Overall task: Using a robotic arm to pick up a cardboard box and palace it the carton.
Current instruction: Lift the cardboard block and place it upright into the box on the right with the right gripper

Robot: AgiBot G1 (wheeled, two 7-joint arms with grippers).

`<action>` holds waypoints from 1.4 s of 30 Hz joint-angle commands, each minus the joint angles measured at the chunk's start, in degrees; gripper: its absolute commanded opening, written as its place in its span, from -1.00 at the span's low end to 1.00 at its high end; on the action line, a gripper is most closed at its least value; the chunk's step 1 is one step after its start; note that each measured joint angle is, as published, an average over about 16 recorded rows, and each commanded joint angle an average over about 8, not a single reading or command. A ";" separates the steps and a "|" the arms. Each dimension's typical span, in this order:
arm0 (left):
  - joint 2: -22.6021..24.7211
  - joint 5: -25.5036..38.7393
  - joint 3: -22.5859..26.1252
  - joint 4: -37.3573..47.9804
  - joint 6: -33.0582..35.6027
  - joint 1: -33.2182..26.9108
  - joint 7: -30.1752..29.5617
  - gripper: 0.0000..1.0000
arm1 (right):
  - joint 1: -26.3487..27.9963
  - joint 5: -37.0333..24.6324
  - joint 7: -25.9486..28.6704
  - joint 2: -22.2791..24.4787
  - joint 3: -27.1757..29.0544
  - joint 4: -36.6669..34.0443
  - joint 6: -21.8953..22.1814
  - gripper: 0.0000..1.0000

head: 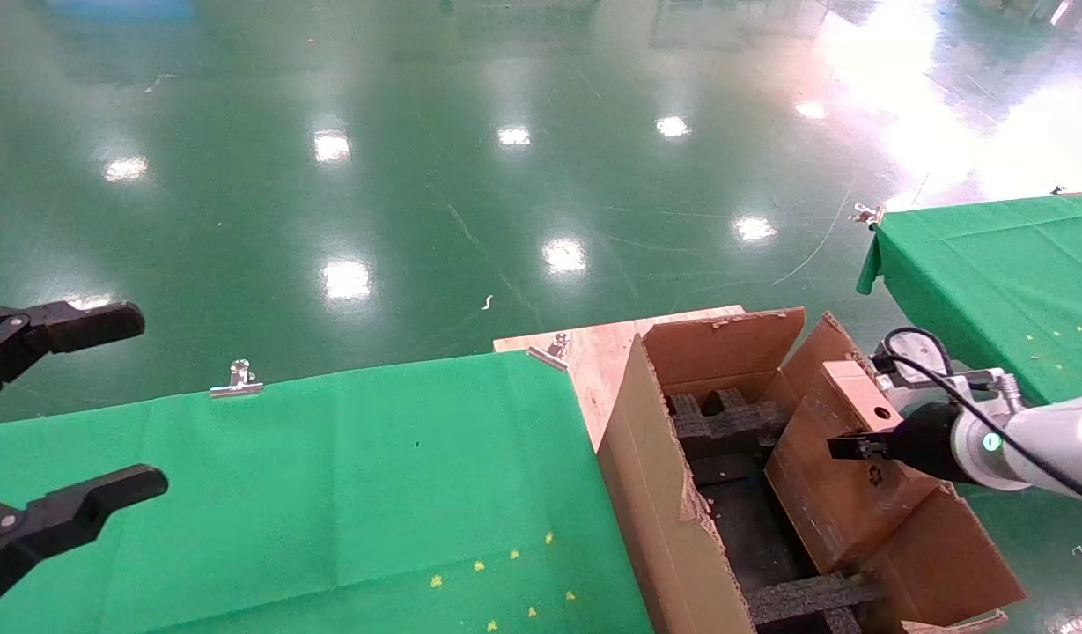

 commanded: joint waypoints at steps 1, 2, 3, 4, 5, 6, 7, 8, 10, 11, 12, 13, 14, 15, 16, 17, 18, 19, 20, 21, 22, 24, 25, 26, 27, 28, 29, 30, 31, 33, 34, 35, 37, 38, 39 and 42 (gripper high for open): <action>0.00 0.00 0.00 0.00 0.00 0.00 0.00 1.00 | -1.02 -2.92 3.01 -0.70 -0.16 0.02 0.59 -1.00; 0.00 0.00 0.00 0.00 0.00 0.00 0.00 1.00 | -1.44 -3.71 4.05 -1.03 -0.21 0.06 0.64 -1.00; 0.00 0.00 0.00 0.00 0.00 0.00 0.00 1.00 | -1.86 -4.39 4.98 -1.35 -0.27 0.09 0.70 -1.00; 0.00 0.00 0.00 0.00 0.00 0.00 0.00 1.00 | -2.27 -4.97 5.78 -1.64 -0.34 0.12 0.77 -1.00; 0.00 0.00 0.00 0.00 0.00 0.00 0.00 1.00 | -2.65 -5.41 6.44 -1.89 -0.42 0.15 0.85 -1.00; 0.00 0.00 0.00 0.00 0.00 0.00 0.00 1.00 | -3.03 -5.78 7.02 -2.12 -0.50 0.16 0.95 -1.00; 0.00 0.00 0.00 0.00 0.00 0.00 0.00 1.00 | -3.39 -6.09 7.52 -2.32 -0.59 0.17 1.08 -1.00; 0.00 0.00 0.00 0.00 0.00 0.00 0.00 1.00 | -3.75 -6.32 7.92 -2.50 -0.68 0.16 1.22 -1.00; 0.00 0.00 0.00 0.00 0.00 0.00 0.00 1.00 | -4.44 -6.72 8.64 -2.84 -0.86 0.11 1.56 -1.00; 0.00 0.00 0.00 0.00 0.00 0.00 0.00 1.00 | -4.77 -6.88 8.97 -2.99 -0.94 0.07 1.73 -1.00; 0.00 0.00 0.00 0.00 0.00 0.00 0.00 1.00 | -5.08 -7.03 9.32 -3.15 -1.00 0.02 1.88 -1.00; 0.00 0.00 0.00 0.00 0.00 0.00 0.00 1.00 | -5.37 -7.17 9.65 -3.32 -1.07 -0.04 2.01 -1.00; 0.00 0.00 0.00 0.00 0.00 0.00 0.00 1.00 | -5.65 -7.29 9.96 -3.50 -1.13 -0.11 2.12 -1.00; 0.00 0.00 0.00 0.00 0.00 0.00 0.00 1.00 | -5.92 -7.43 10.28 -3.68 -1.19 -0.20 2.22 -1.00; 0.00 0.00 0.00 0.00 0.00 0.00 0.00 1.00 | -6.19 -7.58 10.58 -3.87 -1.25 -0.30 2.31 -1.00; 0.00 0.00 0.00 0.00 0.00 0.00 0.00 1.00 | -6.45 -7.74 10.87 -4.06 -1.31 -0.42 2.39 -1.00; 0.00 0.00 0.00 0.00 0.00 0.00 0.00 1.00 | -6.70 -7.90 11.14 -4.24 -1.36 -0.56 2.47 -1.00; 0.00 0.00 0.00 0.00 0.00 0.00 0.00 1.00 | -6.94 -8.09 11.40 -4.45 -1.42 -0.73 2.54 -1.00; 0.00 0.00 0.00 0.00 0.00 0.00 0.00 1.00 | -7.18 -8.29 11.63 -4.67 -1.48 -0.92 2.61 -1.00; 0.00 0.00 0.00 0.00 0.00 0.00 0.00 1.00 | -7.42 -8.51 11.86 -4.91 -1.54 -1.16 2.70 -1.00; 0.00 0.00 0.00 0.00 0.00 0.00 0.00 1.00 | -7.66 -8.71 12.07 -5.16 -1.60 -1.42 2.79 -1.00; 0.00 0.00 0.00 0.00 0.00 0.00 0.00 1.00 | -8.15 -9.01 12.42 -5.72 -1.74 -2.06 2.99 -1.00; 0.00 0.00 0.00 0.00 0.00 0.00 0.00 1.00 | -8.39 -9.11 12.56 -6.03 -1.81 -2.42 3.10 -1.00; 0.00 0.00 0.00 0.00 0.00 0.00 0.00 1.00 | -8.65 -9.19 12.66 -6.35 -1.90 -2.80 3.22 -1.00; 0.00 0.00 0.00 0.00 0.00 0.00 0.00 1.00 | -8.92 -9.24 12.72 -6.69 -2.00 -3.21 3.37 -1.00; 0.00 0.00 0.00 0.00 0.00 0.00 0.00 1.00 | -9.20 -9.25 12.75 -7.02 -2.11 -3.62 3.54 -1.00; 0.00 0.00 0.00 0.00 0.00 0.00 0.00 1.00 | -9.48 -9.25 12.75 -7.35 -2.23 -4.02 3.73 -1.00; 0.00 0.00 0.00 0.00 0.00 0.00 0.00 1.00 | -9.77 -9.23 12.72 -7.67 -2.35 -4.45 3.95 -1.00; 0.00 0.00 0.00 0.00 0.00 0.00 0.00 1.00 | -10.07 -9.19 12.66 -7.99 -2.48 -4.87 4.18 -1.00; 0.00 0.00 0.00 0.00 0.00 0.00 0.00 1.00 | -10.64 -9.11 12.48 -8.57 -2.74 -5.68 4.67 -1.00; 0.00 0.00 0.00 0.00 0.00 0.00 0.00 1.00 | -10.92 -9.03 12.37 -8.85 -2.87 -6.08 4.91 -1.00; 0.00 0.00 0.00 0.00 0.00 0.00 0.00 1.00 | -11.18 -8.94 12.24 -9.11 -3.01 -6.46 5.13 -1.00; 0.00 0.00 0.00 0.00 0.00 0.00 0.00 1.00 | -11.66 -8.67 11.90 -9.58 -3.27 -7.18 5.56 -1.00; 0.00 0.00 0.00 0.00 0.00 0.00 0.00 1.00 | -11.87 -8.49 11.70 -9.77 -3.41 -7.46 5.72 -1.00; 0.00 0.00 0.00 0.00 0.00 0.00 0.00 1.00 | -12.04 -8.35 11.53 -9.93 -3.51 -7.70 5.86 -1.00; 0.00 0.00 0.00 0.01 -0.01 0.00 0.00 1.00 | -12.55 -7.90 10.83 -10.36 -3.86 -8.29 6.23 -0.39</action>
